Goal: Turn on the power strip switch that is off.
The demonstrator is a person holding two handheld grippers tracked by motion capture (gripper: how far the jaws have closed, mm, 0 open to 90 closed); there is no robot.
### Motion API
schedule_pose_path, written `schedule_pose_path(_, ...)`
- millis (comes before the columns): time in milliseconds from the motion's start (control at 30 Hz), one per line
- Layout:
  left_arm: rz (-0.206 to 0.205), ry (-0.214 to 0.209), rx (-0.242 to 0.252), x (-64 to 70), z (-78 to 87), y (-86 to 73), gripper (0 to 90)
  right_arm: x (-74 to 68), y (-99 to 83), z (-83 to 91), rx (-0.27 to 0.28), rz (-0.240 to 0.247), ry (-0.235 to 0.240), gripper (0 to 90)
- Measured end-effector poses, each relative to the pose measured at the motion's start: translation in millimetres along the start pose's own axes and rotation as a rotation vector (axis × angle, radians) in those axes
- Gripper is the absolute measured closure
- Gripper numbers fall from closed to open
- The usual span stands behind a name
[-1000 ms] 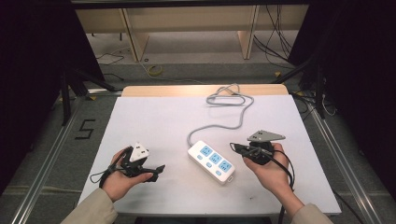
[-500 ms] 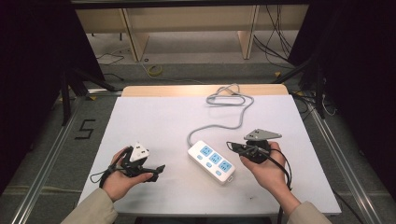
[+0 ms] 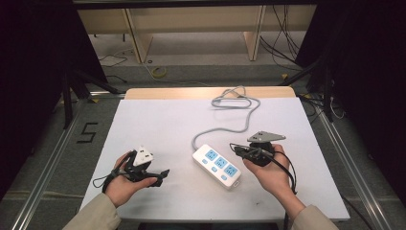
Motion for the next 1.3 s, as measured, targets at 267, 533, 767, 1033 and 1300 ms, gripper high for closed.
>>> schedule_pose_path(267, -0.006, -0.002, -0.003, 0.0, 0.4, 0.1, 15.4, -2.6, 0.4, -3.3, -0.006, -0.011, 0.012, 90.0)
schedule_pose_path(533, -0.004, -0.002, -0.003, 0.4, 0.0, 0.2, 15.4, -6.5, -1.0, -8.6, -0.022, -0.004, 0.027, 90.0)
schedule_pose_path(767, -0.003, -0.002, -0.002, 0.4, -0.1, 0.3, 15.3, -11.6, -3.4, -13.8, -0.045, 0.001, 0.044, 90.0)
schedule_pose_path(1033, -0.004, -0.002, -0.002, 1.1, -0.3, 0.5, 15.3, -15.0, -4.7, -17.7, -0.062, 0.012, 0.055, 90.0)
schedule_pose_path(1300, -0.005, -0.002, -0.002, 1.1, -0.3, 0.6, 15.4, -19.6, -5.7, -21.6, -0.079, 0.024, 0.07, 90.0)
Point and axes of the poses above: each handheld gripper's, and its own axes: z roughly backward along the jaws, y roughly out of its top, x roughly to its right, the point moved 5 cm from there along -z, roughly forward along the jaws, and after that the axes turned 10 degrees about x, right-handed, at the moved point
